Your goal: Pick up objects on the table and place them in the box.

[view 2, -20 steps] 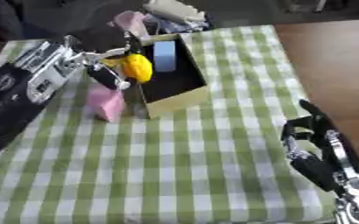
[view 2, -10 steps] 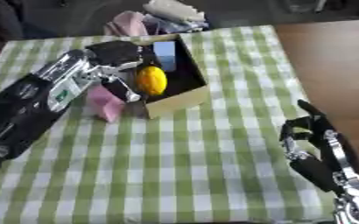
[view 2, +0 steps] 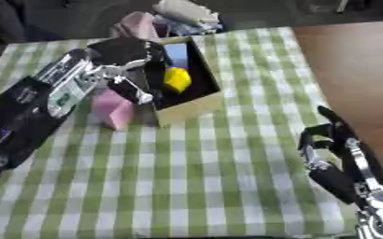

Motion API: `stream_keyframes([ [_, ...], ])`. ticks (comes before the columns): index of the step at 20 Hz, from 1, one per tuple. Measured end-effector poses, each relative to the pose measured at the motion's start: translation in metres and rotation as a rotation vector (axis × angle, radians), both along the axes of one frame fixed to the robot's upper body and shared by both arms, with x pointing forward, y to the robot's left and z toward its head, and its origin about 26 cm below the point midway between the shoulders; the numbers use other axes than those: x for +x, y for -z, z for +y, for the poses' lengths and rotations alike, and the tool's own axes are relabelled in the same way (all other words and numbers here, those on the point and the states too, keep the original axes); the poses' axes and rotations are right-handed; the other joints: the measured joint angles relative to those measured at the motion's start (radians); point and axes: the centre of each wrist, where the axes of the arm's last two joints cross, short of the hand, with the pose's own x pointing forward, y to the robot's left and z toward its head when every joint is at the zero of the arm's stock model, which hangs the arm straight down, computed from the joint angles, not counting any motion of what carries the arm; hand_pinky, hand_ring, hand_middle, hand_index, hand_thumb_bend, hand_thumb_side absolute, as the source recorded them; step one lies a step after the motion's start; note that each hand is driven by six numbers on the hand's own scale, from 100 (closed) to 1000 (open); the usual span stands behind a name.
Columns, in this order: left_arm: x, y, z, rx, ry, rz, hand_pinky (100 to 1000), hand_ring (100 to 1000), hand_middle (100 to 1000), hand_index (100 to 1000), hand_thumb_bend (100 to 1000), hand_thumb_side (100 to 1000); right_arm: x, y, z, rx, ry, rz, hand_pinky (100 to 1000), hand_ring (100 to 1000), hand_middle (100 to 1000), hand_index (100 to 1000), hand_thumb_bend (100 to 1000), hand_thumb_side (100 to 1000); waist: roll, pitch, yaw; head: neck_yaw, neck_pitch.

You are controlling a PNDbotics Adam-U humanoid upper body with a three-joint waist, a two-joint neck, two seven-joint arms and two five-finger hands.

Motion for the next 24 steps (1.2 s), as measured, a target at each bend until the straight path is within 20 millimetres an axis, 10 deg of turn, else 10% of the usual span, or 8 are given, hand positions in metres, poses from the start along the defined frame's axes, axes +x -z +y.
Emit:
stream_keyframes([
  [8, -0.021, -0.001, 0.031, 0.123, -0.02, 0.151, 812, 791, 795, 888, 479, 458, 0.0, 0.0, -0.002, -0.001, 0.008, -0.001, 661, 791, 602, 968, 100, 470, 0.0, 0.0, 0.013, -0.013, 0.0],
  [24, -0.03, 0.006, 0.076, 0.245, -0.145, 0.2, 860, 858, 849, 909, 557, 320, 0.001, -0.001, -0.002, -0.001, 0.009, -0.003, 661, 791, 602, 968, 100, 470, 0.0, 0.004, 0.002, -0.01, -0.009],
])
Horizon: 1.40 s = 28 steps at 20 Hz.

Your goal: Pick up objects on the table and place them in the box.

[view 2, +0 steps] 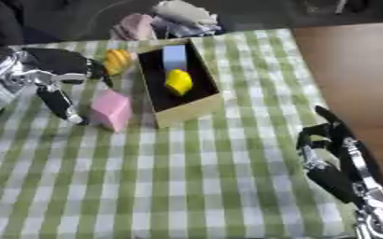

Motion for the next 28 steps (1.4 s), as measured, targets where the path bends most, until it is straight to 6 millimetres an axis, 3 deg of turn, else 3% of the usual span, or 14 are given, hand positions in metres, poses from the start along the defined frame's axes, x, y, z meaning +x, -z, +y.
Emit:
stream_keyframes([
  [2, 0.002, 0.005, 0.001, 0.006, -0.003, 0.006, 864, 864, 853, 911, 564, 349, 0.0, 0.0, 0.0, 0.0, 0.0, 0.0, 660, 791, 602, 968, 100, 470, 0.0, 0.0, -0.001, 0.0, 0.0],
  [11, 0.011, 0.027, 0.002, 0.044, -0.015, 0.062, 858, 861, 857, 905, 545, 313, 0.0, 0.0, -0.001, 0.001, 0.003, -0.001, 660, 790, 602, 968, 100, 470, 0.0, 0.0, -0.003, -0.004, 0.0],
  [23, 0.018, 0.039, 0.003, -0.023, -0.012, -0.066, 852, 856, 858, 905, 510, 300, 0.0, 0.0, -0.001, 0.002, 0.005, -0.001, 659, 789, 600, 968, 100, 470, 0.0, 0.003, -0.006, -0.008, 0.0],
  [28, 0.019, 0.044, 0.004, -0.021, -0.011, -0.046, 822, 798, 791, 855, 458, 296, 0.0, 0.0, -0.001, 0.002, 0.004, -0.001, 659, 789, 600, 968, 100, 470, 0.0, 0.003, -0.007, -0.008, 0.0],
])
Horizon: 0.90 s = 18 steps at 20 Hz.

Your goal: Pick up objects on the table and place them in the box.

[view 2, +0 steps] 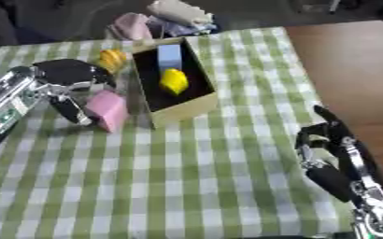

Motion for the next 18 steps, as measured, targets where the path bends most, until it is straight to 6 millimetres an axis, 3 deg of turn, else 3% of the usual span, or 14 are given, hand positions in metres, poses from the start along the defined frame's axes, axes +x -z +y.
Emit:
stream_keyframes([
  [5, 0.002, 0.003, -0.002, -0.022, -0.004, 0.007, 758, 666, 641, 751, 294, 247, 0.0, 0.0, 0.0, 0.0, 0.0, 0.0, 659, 789, 600, 968, 100, 470, 0.0, 0.0, -0.001, -0.001, 0.0],
  [11, 0.0, -0.015, -0.011, -0.115, 0.019, -0.111, 722, 607, 580, 705, 204, 207, 0.0, 0.0, 0.0, 0.0, 0.0, 0.0, 659, 789, 599, 968, 100, 470, 0.0, 0.0, -0.002, -0.003, 0.0],
  [18, 0.004, -0.065, -0.041, -0.189, 0.083, -0.3, 759, 655, 621, 735, 259, 204, 0.0, 0.0, 0.001, -0.003, -0.008, 0.0, 660, 790, 600, 966, 100, 470, 0.0, 0.0, -0.01, -0.001, 0.0],
])
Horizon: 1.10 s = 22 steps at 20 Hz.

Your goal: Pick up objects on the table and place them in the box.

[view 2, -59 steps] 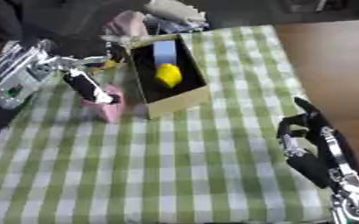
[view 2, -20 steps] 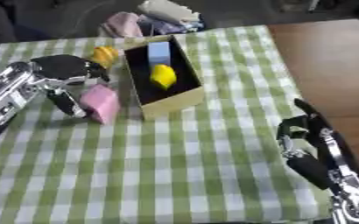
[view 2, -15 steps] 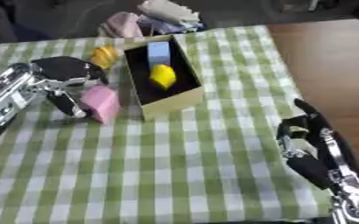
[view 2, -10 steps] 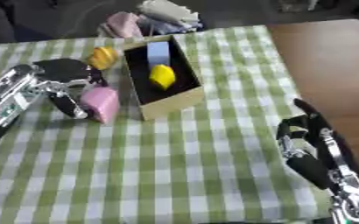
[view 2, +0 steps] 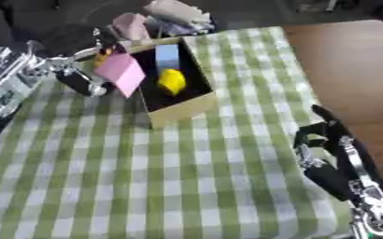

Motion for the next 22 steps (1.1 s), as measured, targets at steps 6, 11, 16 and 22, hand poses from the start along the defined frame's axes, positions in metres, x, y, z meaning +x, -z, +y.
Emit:
stream_keyframes([
  [6, 0.018, 0.005, -0.031, 0.011, 0.037, -0.011, 788, 724, 697, 788, 249, 217, 0.001, -0.001, 0.007, -0.013, -0.044, 0.002, 660, 790, 600, 966, 100, 465, 0.0, 0.0, -0.031, 0.01, -0.006],
  [11, 0.025, 0.024, -0.048, 0.037, 0.085, 0.009, 815, 769, 763, 856, 321, 232, 0.001, -0.003, 0.01, -0.017, -0.07, 0.002, 660, 790, 600, 966, 100, 465, 0.0, 0.0, -0.043, 0.016, -0.01],
  [16, 0.024, 0.031, -0.056, 0.099, 0.119, 0.033, 830, 807, 840, 911, 440, 270, 0.001, -0.003, 0.011, -0.016, -0.075, 0.002, 660, 790, 600, 967, 100, 464, 0.0, 0.003, -0.043, 0.018, -0.012],
  [22, 0.02, 0.029, -0.051, 0.113, 0.096, 0.038, 837, 823, 880, 930, 369, 385, 0.001, -0.003, 0.011, -0.016, -0.075, 0.003, 660, 791, 600, 967, 100, 461, 0.0, 0.003, -0.032, 0.014, -0.013],
])
